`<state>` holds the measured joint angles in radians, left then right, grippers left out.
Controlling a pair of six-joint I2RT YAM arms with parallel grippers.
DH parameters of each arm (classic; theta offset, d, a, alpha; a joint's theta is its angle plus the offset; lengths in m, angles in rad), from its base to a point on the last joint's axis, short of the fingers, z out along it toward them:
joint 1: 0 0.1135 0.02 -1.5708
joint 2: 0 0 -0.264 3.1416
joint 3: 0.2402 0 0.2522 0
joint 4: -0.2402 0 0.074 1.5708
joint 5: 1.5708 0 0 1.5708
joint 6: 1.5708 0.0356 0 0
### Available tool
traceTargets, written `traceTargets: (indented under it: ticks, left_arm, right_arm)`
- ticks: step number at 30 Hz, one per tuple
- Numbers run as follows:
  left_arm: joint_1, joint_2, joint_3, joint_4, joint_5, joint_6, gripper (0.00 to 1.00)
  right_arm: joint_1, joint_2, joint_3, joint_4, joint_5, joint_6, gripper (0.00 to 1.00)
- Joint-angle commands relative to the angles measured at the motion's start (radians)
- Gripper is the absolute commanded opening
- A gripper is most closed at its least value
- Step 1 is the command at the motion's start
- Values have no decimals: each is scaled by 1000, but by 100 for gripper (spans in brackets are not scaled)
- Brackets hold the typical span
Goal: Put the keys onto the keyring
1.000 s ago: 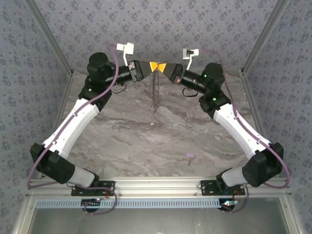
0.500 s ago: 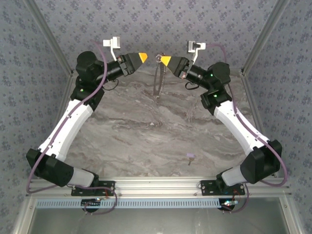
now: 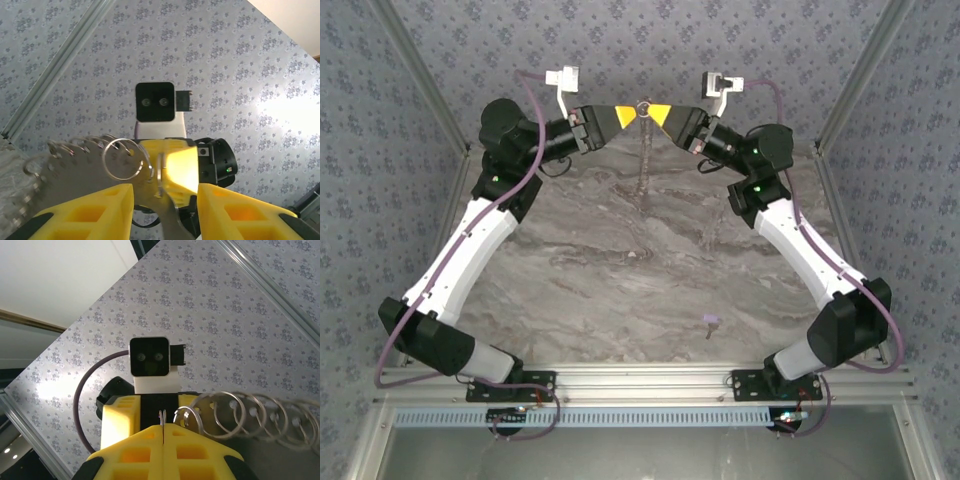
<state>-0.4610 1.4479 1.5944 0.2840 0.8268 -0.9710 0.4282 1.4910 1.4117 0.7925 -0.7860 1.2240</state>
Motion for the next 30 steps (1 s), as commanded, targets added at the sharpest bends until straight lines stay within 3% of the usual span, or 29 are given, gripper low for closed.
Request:
traceTargets:
  ticks: [1, 12, 24, 26, 30]
  left_arm:
    - [-9, 8, 39, 39, 21, 3, 36]
    - [-15, 12, 36, 32, 11, 20, 27]
    - [-23, 11, 41, 24, 19, 45, 0]
    - [-24, 7, 49, -16, 18, 84, 0]
    - [-22, -5, 65, -103, 12, 195, 0]
  right_arm:
    - [12, 1, 41, 63, -8, 18, 0]
    - [24, 10, 41, 61, 3, 19, 0]
    - [23, 20, 37, 47, 14, 18, 0]
    - [0, 10, 19, 49, 20, 36, 24]
    - [-73, -43, -46, 39, 33, 69, 36]
